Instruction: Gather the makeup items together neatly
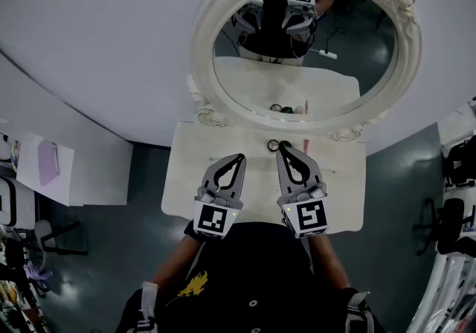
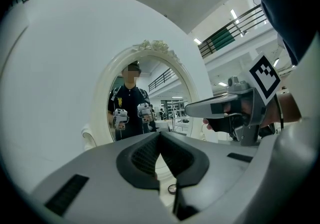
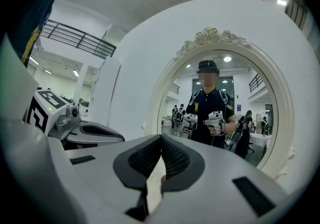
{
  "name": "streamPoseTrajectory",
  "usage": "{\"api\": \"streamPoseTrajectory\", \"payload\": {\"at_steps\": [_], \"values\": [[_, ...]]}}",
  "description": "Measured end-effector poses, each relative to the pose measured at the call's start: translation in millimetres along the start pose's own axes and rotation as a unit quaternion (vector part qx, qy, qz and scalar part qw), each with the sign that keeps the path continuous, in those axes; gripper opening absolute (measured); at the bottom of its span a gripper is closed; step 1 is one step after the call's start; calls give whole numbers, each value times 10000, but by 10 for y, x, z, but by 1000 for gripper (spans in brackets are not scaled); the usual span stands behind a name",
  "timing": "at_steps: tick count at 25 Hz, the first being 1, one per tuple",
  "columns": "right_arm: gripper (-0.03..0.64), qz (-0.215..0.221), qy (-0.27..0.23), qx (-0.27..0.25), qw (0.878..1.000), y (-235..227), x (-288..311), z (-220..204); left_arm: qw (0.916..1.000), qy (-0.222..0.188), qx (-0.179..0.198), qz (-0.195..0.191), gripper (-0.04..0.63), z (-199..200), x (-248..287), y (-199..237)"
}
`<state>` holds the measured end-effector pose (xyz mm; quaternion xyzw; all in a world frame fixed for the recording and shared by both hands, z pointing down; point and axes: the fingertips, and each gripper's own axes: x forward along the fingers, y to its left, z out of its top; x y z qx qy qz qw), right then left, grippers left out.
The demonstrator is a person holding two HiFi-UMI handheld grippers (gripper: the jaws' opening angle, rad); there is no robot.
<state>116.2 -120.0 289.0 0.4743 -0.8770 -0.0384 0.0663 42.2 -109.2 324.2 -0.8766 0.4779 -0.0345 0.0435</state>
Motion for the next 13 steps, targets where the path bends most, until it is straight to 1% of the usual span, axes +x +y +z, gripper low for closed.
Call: {"api": "streamPoseTrajectory", "payload": {"at_steps": [2, 4, 7, 9, 13], "values": [[14, 22, -41, -15, 10000, 10, 8, 23, 9998, 182, 16, -31, 14, -57, -9, -4], [14, 24, 61, 35, 10000, 6, 0, -8, 9999, 135, 21, -32, 14, -52, -6, -3], [15, 18, 194, 22, 9998, -7, -27, -70, 9994, 337, -82, -47, 13, -115, -28, -16], [15, 43, 225, -18, 9997, -11, -39, -91, 9992, 384, -102, -64, 14, -132, -27, -37], [15, 105, -23, -19, 9999, -22, -35, -17, 9992, 374, -119, -123, 12, -132, 20, -114]]}}
